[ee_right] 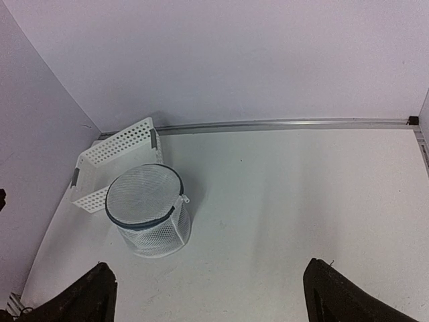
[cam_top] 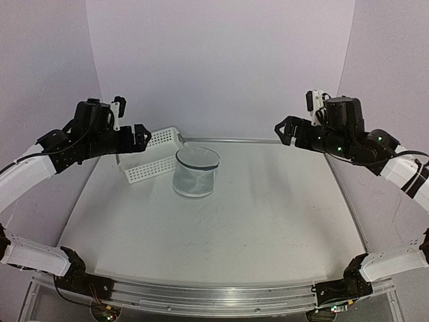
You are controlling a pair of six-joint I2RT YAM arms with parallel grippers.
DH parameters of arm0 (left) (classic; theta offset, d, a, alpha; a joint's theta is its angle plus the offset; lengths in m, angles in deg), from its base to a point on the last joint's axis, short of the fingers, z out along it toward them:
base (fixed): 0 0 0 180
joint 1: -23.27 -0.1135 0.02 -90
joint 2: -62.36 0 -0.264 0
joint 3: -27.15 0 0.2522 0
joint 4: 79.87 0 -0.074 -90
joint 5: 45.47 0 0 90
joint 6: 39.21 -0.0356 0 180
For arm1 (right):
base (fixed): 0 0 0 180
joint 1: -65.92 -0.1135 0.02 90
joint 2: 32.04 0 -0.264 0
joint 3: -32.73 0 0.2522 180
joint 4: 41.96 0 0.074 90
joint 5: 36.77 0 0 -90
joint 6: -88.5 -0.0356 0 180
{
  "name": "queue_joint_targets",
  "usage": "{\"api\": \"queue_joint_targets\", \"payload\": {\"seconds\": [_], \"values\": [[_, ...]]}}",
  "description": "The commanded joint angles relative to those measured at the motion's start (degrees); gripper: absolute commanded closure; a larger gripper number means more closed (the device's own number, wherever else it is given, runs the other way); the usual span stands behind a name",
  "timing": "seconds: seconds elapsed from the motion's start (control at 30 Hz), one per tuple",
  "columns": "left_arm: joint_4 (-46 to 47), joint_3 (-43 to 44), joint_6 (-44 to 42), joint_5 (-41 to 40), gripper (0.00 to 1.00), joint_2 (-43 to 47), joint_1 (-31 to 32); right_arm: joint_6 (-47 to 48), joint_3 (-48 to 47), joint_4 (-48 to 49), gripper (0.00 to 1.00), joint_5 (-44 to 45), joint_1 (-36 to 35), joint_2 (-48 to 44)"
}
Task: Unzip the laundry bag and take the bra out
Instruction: Set the laundry bag at the center of the board.
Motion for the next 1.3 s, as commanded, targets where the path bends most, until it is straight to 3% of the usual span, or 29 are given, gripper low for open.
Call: {"api": "queue_joint_targets", "payload": {"seconds": [0.0, 0.27, 0.6, 0.97, 1.27], "values": [[-0.8, 3.7, -0.8, -4.6, 0.01, -0.7, 0.3, -1.0, -3.6, -0.3, 0.02, 3.0, -0.8, 0.3], [-1.5, 5.7, -1.4, -7.1, 0.0, -4.2, -0.2, -0.3, -3.7, -0.6, 0.02, 5.1, -1.0, 1.1], [-1.4, 7.8, -3.7, -6.7, 0.0, -9.7, -5.2, 3.1, -4.3, 0.8, 0.02, -6.4, -1.0, 6.0], [-1.5, 5.3, -3.5, -2.9, 0.0, -10.1, -10.5, -3.1, -12.1, 2.2, 0.05, -16.7, -1.0, 20.1], [-1.6, 2.9, -1.9, 1.1, 0.0, -8.8, -10.7, -6.2, -21.4, 2.7, 0.06, -16.3, -1.0, 31.5]]}}
